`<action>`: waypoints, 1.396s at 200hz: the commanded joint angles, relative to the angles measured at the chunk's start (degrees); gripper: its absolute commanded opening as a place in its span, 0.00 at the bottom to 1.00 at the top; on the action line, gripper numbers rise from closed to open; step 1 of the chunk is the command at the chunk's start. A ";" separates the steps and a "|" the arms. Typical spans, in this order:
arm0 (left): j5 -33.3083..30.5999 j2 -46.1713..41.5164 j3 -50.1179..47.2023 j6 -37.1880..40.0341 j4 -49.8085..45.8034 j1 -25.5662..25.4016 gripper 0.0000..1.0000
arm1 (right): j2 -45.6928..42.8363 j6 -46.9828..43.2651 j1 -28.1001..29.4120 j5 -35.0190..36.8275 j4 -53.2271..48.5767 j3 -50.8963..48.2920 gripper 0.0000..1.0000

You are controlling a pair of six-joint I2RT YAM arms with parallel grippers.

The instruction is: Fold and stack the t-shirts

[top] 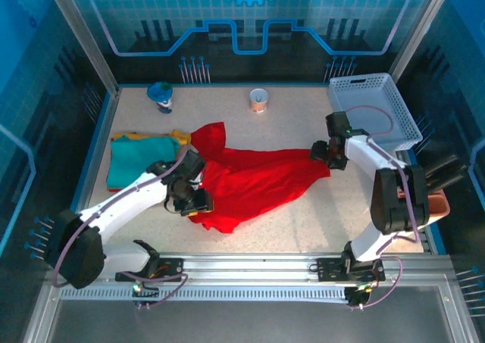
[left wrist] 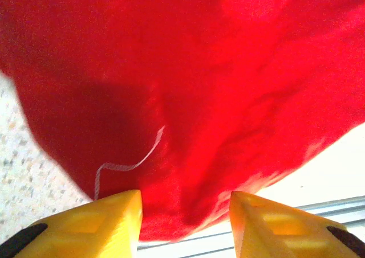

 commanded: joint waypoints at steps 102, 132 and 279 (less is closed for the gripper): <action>-4.53 5.89 -5.00 -5.26 17.70 -0.35 0.40 | -0.47 14.29 11.08 -5.64 15.10 -14.63 0.44; -6.45 7.48 -1.13 -1.33 12.27 0.35 0.23 | -0.43 11.80 11.01 -4.85 12.77 -12.57 0.20; -7.31 15.43 10.22 9.61 5.06 4.32 0.14 | 20.69 2.04 12.99 -5.15 -14.58 31.09 0.03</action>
